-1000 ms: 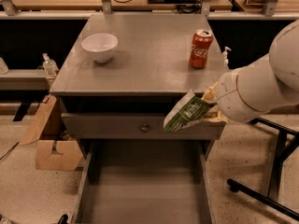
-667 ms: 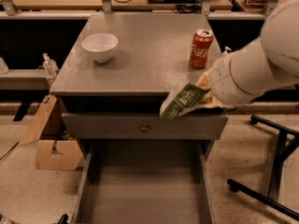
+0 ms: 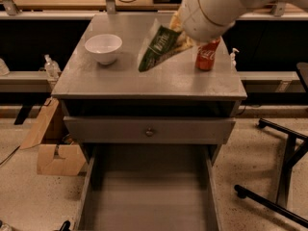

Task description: Pick green jalapeno chip bag from middle drawer and place on counter

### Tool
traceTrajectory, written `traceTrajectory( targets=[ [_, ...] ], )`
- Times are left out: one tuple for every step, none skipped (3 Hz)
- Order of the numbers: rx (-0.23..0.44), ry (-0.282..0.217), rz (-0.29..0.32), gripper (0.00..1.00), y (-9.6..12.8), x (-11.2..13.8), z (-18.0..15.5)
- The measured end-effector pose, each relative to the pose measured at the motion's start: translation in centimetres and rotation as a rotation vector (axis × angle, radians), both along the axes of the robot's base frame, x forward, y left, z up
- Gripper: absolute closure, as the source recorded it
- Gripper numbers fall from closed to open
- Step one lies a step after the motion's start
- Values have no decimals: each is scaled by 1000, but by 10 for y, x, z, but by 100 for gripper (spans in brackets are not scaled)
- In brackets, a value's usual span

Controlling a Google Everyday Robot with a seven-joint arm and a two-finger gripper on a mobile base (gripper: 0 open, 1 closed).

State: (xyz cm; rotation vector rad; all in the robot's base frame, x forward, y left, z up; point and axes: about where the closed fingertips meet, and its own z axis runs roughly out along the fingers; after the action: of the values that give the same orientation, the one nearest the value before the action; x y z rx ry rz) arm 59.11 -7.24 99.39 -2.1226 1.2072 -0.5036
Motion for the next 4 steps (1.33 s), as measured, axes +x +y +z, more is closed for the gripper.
traceTrajectory(
  targets=[
    [-4, -72, 99, 100, 43, 55, 26],
    [-26, -109, 138, 100, 77, 121, 33],
    [7, -156, 135, 100, 81, 129, 59],
    [5, -153, 134, 100, 80, 127, 59]
  ],
)
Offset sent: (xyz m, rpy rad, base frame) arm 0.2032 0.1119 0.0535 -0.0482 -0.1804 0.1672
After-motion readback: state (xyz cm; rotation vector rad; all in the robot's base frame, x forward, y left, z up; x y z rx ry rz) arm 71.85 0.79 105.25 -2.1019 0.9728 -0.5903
